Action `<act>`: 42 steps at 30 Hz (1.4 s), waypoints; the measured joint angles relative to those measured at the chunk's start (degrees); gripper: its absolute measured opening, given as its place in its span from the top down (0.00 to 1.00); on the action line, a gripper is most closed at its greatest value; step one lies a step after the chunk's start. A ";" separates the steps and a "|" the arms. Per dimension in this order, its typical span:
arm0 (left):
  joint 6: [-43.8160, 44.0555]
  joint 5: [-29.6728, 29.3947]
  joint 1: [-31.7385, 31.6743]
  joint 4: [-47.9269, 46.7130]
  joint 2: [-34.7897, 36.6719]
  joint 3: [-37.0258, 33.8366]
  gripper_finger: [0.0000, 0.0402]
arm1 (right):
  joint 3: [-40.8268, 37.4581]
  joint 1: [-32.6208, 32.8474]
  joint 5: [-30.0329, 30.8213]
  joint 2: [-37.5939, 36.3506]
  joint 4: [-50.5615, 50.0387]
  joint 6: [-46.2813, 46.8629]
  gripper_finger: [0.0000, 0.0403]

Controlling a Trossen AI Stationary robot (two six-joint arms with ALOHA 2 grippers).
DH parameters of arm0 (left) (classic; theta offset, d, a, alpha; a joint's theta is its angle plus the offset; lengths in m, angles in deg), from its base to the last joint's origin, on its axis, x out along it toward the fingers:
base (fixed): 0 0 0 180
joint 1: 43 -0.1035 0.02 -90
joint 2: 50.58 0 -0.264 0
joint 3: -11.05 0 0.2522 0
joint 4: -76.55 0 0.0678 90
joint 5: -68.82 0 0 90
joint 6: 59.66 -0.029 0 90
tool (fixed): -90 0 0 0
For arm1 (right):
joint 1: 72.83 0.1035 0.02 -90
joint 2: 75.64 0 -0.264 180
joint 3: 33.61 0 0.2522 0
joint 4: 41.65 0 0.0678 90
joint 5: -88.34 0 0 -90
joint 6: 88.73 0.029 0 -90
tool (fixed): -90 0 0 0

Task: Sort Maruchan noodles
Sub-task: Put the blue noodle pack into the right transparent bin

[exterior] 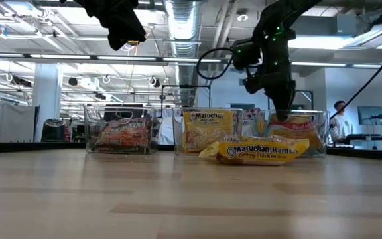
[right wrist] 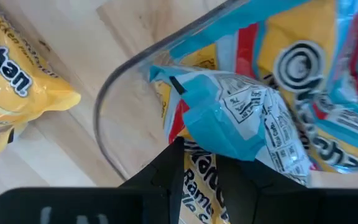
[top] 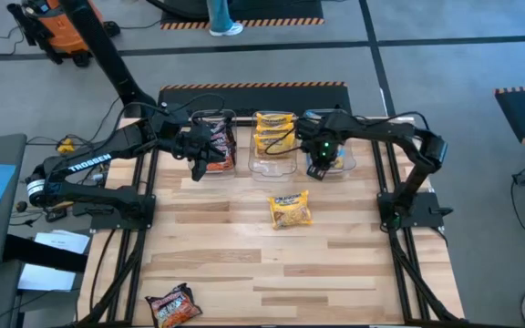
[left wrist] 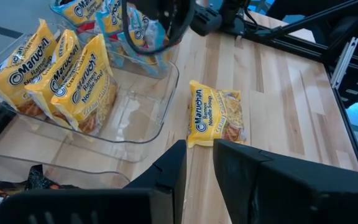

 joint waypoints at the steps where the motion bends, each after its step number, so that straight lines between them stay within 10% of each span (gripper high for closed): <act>1: 0.00 -0.01 0.00 0.00 0.00 0.00 0.83 | 0.00 0.06 -0.04 0.44 -0.01 -0.05 0.71; 42: -0.83 -0.09 -0.01 0.04 0.00 0.00 0.83 | 2.49 -6.42 6.89 -3.14 -13.81 4.67 0.71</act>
